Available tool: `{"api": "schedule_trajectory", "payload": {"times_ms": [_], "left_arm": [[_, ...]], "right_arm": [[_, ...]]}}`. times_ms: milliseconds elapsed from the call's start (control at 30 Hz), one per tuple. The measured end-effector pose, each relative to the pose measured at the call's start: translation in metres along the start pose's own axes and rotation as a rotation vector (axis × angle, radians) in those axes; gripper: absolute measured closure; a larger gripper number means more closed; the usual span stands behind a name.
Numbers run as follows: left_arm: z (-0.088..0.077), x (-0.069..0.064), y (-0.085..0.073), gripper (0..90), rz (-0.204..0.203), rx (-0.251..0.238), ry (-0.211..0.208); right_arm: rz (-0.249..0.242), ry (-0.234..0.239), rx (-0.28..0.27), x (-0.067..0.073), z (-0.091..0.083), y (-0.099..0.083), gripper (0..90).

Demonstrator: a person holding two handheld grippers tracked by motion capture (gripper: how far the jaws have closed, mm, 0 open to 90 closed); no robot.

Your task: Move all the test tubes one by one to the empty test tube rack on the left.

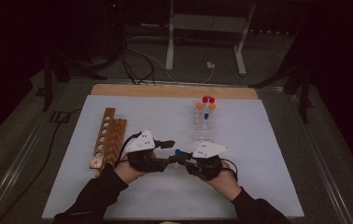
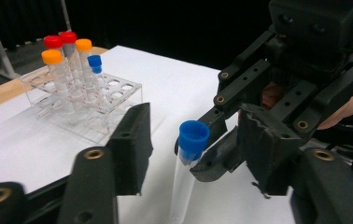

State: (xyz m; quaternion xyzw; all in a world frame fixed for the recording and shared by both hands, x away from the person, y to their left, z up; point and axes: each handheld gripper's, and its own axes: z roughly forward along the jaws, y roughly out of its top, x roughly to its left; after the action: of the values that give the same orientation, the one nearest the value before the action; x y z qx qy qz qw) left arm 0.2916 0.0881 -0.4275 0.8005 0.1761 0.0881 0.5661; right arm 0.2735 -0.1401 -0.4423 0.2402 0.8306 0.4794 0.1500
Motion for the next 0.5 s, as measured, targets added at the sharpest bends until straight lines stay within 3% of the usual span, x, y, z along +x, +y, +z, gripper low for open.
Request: {"api": "schedule_trajectory", "payload": {"times_ms": [400,500], "left_arm": [[0.0077,0.0017,-0.0034,64.9,0.009,0.037,-0.007],[0.0086,0.003,-0.0036,72.5,0.005,0.039,-0.015]], "right_arm": [[0.0,0.007,0.006,0.0,0.0012,-0.001,77.2],[-0.003,0.008,0.005,0.0009,0.001,-0.0006,77.2]]}}
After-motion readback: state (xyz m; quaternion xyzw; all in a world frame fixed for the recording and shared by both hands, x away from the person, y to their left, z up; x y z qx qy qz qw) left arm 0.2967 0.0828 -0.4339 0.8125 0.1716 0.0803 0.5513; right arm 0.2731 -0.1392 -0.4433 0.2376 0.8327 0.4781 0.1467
